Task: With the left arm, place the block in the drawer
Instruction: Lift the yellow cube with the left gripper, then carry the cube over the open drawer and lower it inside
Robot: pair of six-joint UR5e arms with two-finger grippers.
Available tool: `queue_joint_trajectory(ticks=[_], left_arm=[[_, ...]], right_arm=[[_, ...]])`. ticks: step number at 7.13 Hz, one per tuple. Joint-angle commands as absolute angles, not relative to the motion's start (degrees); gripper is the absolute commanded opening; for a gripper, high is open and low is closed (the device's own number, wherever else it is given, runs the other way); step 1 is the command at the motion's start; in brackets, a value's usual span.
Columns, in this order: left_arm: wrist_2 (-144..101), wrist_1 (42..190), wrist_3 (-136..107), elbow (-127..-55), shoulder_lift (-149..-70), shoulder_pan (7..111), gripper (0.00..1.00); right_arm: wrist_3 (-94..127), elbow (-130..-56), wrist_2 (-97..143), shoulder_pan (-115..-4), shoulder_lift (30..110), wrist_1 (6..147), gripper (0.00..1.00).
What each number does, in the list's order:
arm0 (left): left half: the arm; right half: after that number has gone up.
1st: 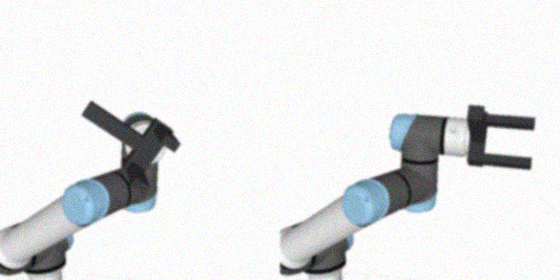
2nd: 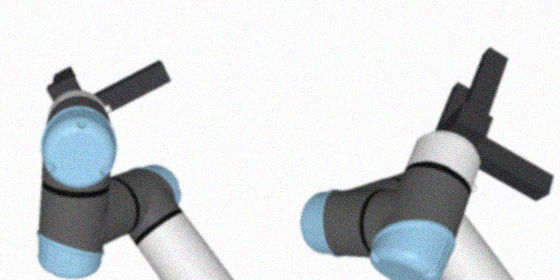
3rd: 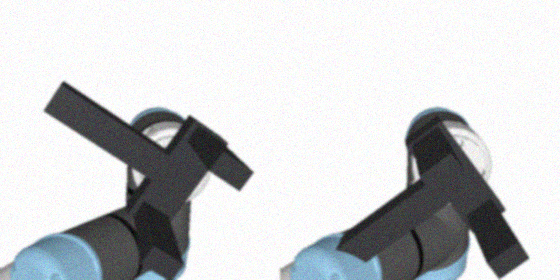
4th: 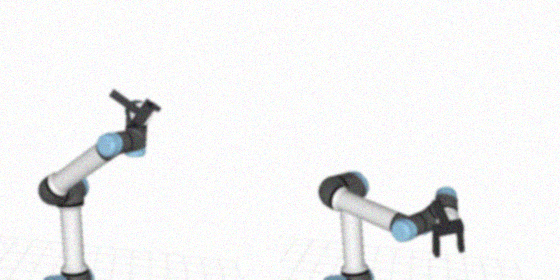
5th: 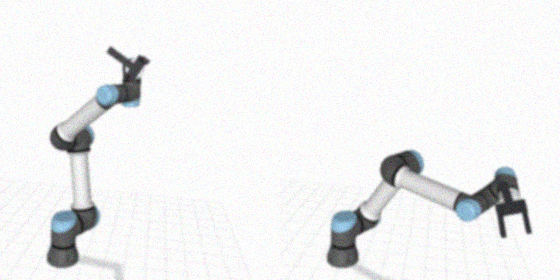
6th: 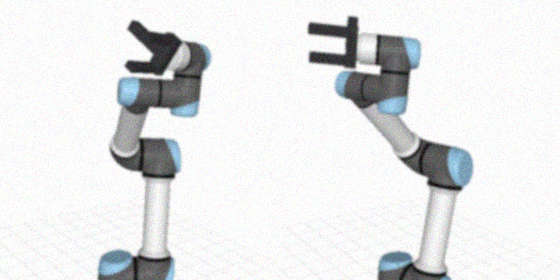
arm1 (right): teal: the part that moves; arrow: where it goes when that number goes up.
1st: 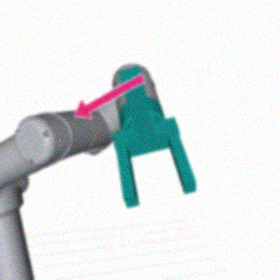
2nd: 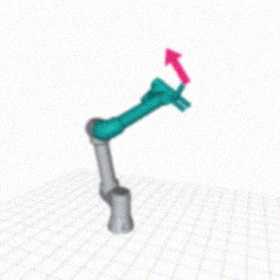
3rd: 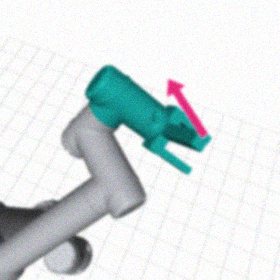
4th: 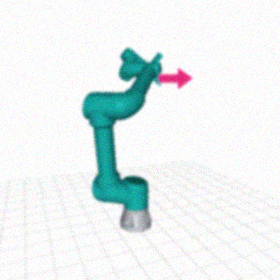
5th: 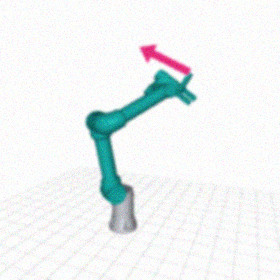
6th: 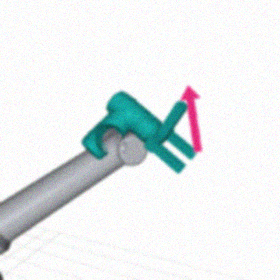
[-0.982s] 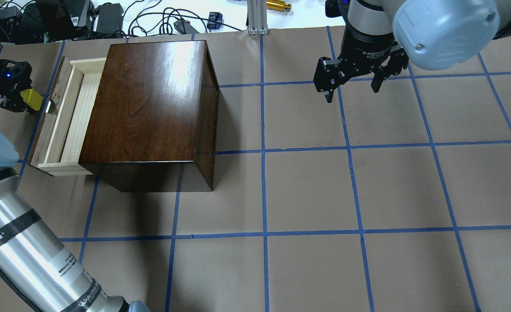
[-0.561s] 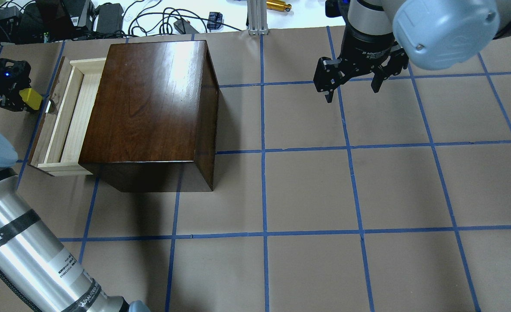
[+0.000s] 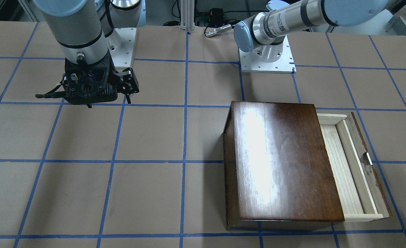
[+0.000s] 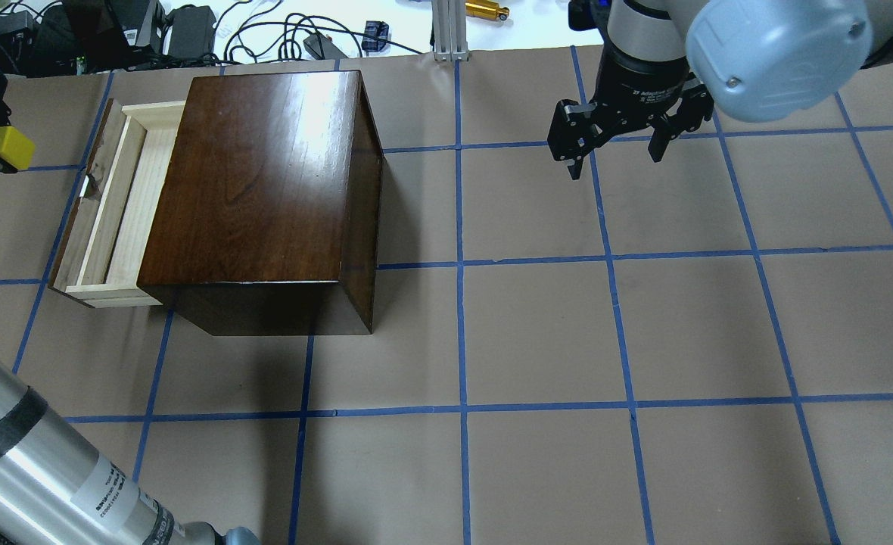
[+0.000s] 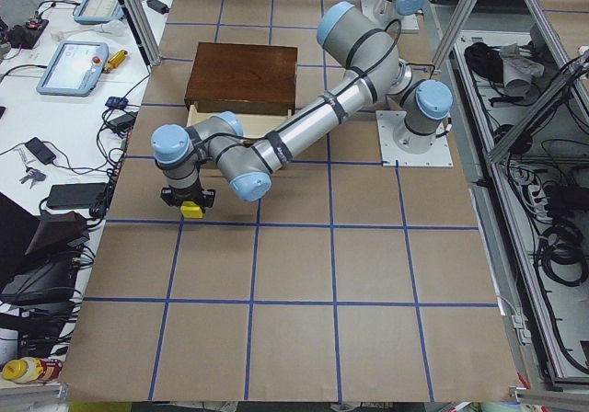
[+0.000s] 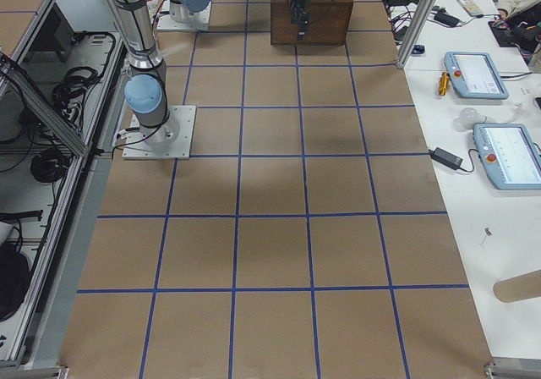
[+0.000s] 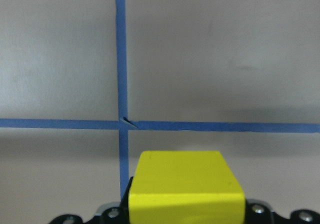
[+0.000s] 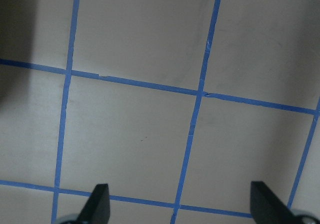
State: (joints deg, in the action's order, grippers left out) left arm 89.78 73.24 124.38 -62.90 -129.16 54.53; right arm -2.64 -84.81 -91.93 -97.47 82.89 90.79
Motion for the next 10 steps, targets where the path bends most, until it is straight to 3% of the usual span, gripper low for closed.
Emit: queue_joint_trajectory(ticks=[1,5,10], left_arm=[[89.56,79.25,121.4,-68.97,-118.43,55.1,0.08],[89.3,80.33,111.39,-79.96,-108.91,64.84,0.02],[87.55,69.09,108.98,-90.86,-110.92,69.17,0.01]], right_arm=[[-2.64,-84.81,-91.93,-97.47,82.88,90.79,1.0],[-2.64,-84.81,-91.93,-97.47,82.88,90.79,1.0],[-2.72,-84.81,-91.93,-97.47,82.88,90.79,1.0]])
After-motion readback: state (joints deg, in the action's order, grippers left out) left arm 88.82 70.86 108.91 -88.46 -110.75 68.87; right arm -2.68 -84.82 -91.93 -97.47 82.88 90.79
